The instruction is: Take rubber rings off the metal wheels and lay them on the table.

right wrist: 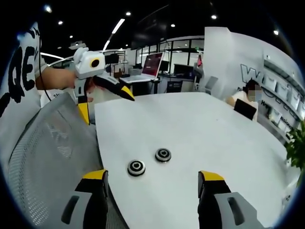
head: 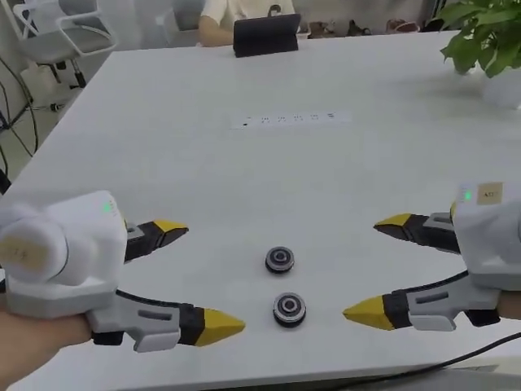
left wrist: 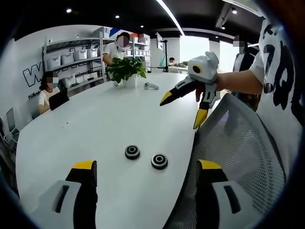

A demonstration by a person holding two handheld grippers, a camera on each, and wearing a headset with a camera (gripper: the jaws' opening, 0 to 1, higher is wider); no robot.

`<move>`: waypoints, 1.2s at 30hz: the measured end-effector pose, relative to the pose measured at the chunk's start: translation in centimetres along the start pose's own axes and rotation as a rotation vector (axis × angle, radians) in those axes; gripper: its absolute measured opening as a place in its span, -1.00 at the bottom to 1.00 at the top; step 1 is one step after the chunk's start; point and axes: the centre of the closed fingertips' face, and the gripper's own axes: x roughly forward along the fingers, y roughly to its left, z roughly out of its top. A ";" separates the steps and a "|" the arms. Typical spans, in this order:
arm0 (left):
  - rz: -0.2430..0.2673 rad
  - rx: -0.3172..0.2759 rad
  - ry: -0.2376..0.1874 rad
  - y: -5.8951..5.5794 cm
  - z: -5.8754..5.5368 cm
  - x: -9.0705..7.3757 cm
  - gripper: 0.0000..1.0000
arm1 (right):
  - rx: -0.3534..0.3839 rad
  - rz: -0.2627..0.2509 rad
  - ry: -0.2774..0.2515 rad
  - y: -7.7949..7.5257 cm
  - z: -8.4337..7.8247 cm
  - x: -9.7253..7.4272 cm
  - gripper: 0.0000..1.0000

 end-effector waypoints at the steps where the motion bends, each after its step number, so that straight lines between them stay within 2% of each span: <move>1: -0.002 0.003 0.001 0.0 0.0 0.1 0.66 | -0.001 0.002 -0.002 0.0 0.0 0.1 0.52; 12: -0.036 0.035 0.023 -0.4 0.1 2.0 0.62 | -0.019 0.024 -0.004 -0.4 -0.3 0.9 0.44; 15: -0.055 0.050 0.024 -0.7 0.2 2.5 0.55 | -0.023 0.040 0.003 -0.3 -0.6 1.3 0.37; 21: -0.071 0.057 0.041 -0.9 -0.1 3.2 0.51 | -0.037 0.069 0.015 0.0 -1.2 2.1 0.33; 26: -0.096 0.075 0.066 -1.3 -0.7 3.8 0.51 | -0.057 0.078 0.030 0.2 -1.6 2.5 0.33; 36: -0.141 0.062 0.069 -1.5 -1.1 4.8 0.36 | -0.063 0.106 0.023 0.2 -2.1 3.7 0.24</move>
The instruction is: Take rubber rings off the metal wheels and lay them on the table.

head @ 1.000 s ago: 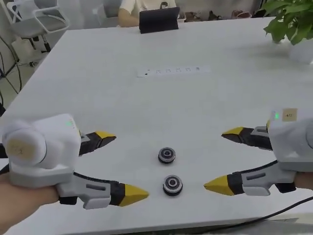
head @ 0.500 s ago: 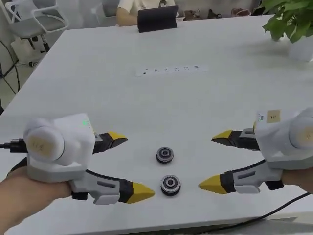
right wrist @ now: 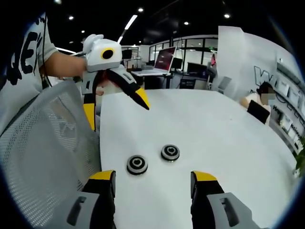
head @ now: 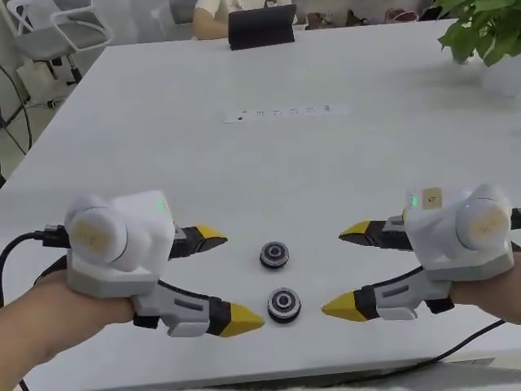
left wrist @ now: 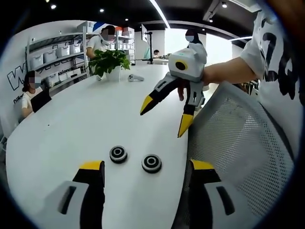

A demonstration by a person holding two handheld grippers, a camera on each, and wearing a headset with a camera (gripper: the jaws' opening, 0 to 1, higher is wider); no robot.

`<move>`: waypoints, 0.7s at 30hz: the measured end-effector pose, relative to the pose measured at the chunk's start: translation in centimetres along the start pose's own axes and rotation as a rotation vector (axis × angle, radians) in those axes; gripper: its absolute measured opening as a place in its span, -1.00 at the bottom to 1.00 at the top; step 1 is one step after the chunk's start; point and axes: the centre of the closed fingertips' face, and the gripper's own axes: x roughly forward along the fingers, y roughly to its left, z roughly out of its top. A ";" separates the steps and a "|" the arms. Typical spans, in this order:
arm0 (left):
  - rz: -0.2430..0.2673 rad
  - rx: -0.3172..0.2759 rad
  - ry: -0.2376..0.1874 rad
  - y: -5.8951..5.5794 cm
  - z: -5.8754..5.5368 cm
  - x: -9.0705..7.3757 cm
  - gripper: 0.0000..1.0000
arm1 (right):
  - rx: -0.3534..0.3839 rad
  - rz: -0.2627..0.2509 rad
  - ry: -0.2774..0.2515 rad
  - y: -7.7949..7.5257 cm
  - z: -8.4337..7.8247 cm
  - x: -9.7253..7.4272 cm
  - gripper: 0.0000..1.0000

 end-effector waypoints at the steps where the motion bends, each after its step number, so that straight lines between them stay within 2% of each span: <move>1: -0.005 0.000 0.006 0.0 -0.2 0.2 0.36 | 0.001 0.003 0.005 0.0 -0.1 0.1 0.23; 9: -0.037 0.001 0.012 -0.4 -0.4 1.0 0.29 | -0.032 0.036 0.019 0.6 -0.5 0.7 0.18; 14: -0.068 0.001 0.012 -0.8 -0.3 1.6 0.17 | -0.057 0.048 0.031 0.7 -0.8 1.1 0.14; 21: -0.090 0.013 0.026 -1.0 -0.5 2.3 0.10 | -0.057 0.078 0.017 1.0 -0.6 1.7 0.06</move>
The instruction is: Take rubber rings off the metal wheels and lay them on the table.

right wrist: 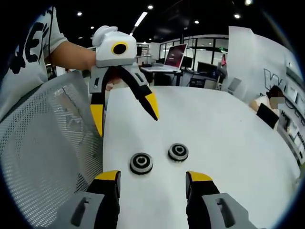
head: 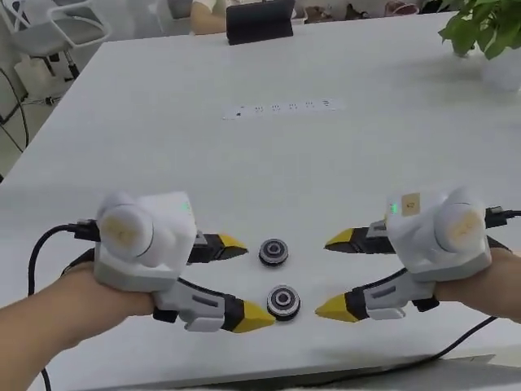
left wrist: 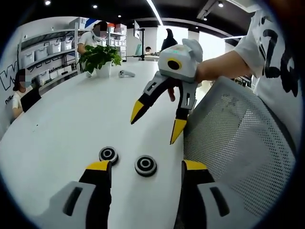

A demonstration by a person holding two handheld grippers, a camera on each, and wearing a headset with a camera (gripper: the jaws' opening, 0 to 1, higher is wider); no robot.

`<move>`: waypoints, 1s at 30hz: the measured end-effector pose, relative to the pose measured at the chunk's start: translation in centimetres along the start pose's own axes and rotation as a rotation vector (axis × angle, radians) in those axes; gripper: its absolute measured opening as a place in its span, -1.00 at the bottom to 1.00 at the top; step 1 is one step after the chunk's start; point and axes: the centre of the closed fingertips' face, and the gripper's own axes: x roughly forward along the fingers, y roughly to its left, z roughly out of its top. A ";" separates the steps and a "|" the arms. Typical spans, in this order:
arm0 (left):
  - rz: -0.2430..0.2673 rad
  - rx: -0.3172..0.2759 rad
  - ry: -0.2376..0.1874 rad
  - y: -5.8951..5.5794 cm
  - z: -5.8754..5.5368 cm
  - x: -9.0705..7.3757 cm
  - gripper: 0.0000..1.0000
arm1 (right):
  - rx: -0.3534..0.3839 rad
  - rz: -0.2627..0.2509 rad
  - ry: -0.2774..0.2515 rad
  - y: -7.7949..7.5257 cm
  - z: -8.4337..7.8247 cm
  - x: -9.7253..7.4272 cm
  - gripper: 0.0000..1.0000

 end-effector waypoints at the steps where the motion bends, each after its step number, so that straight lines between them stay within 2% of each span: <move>1: -0.002 0.000 0.001 0.0 0.0 0.1 0.09 | 0.000 0.004 -0.005 0.0 0.1 0.1 0.05; 7: -0.011 -0.002 0.002 0.0 0.0 0.5 0.05 | 0.012 0.019 -0.020 0.0 0.5 0.4 0.01; 13: -0.021 -0.004 0.003 -0.1 -0.1 1.1 -0.01 | 0.000 0.034 -0.011 0.2 0.3 0.8 -0.03; 30: -0.059 0.001 0.018 -0.8 -0.2 2.4 -0.32 | 0.007 0.042 0.000 0.5 -0.5 1.0 -0.04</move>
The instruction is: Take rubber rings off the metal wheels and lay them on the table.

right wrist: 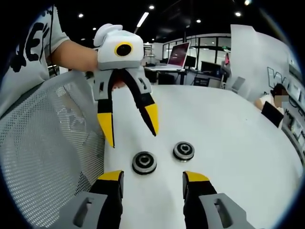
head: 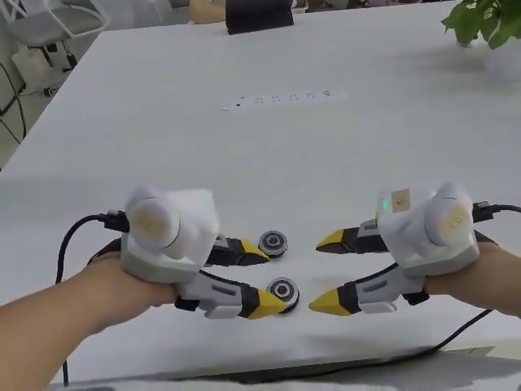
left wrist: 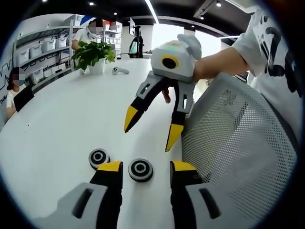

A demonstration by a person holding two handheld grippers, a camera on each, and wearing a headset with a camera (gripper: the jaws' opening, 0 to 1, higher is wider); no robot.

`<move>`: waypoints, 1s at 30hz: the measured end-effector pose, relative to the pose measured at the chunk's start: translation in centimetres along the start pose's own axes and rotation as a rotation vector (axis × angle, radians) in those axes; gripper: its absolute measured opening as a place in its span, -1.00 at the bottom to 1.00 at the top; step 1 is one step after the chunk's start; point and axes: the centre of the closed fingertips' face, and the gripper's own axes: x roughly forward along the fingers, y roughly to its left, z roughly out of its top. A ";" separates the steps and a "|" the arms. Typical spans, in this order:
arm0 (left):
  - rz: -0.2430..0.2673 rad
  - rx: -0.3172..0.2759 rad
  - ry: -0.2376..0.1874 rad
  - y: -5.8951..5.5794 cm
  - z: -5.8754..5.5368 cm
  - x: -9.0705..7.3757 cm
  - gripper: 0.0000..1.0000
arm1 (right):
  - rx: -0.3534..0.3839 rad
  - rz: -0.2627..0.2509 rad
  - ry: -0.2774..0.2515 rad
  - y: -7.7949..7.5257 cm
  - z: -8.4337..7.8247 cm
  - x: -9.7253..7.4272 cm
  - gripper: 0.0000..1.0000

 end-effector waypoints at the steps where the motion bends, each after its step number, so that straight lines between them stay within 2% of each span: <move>1: -0.003 0.001 0.003 -0.1 -0.1 0.1 -0.34 | 0.000 0.001 0.000 0.0 0.0 0.0 -0.04; 18: -0.028 -0.002 0.077 -0.2 -2.0 1.9 -0.50 | -0.014 0.015 0.017 0.5 -0.5 0.2 -0.04; 30: -0.005 -0.039 0.089 0.6 -2.2 2.6 -0.60 | -0.026 0.021 0.037 0.8 -1.1 0.3 -0.03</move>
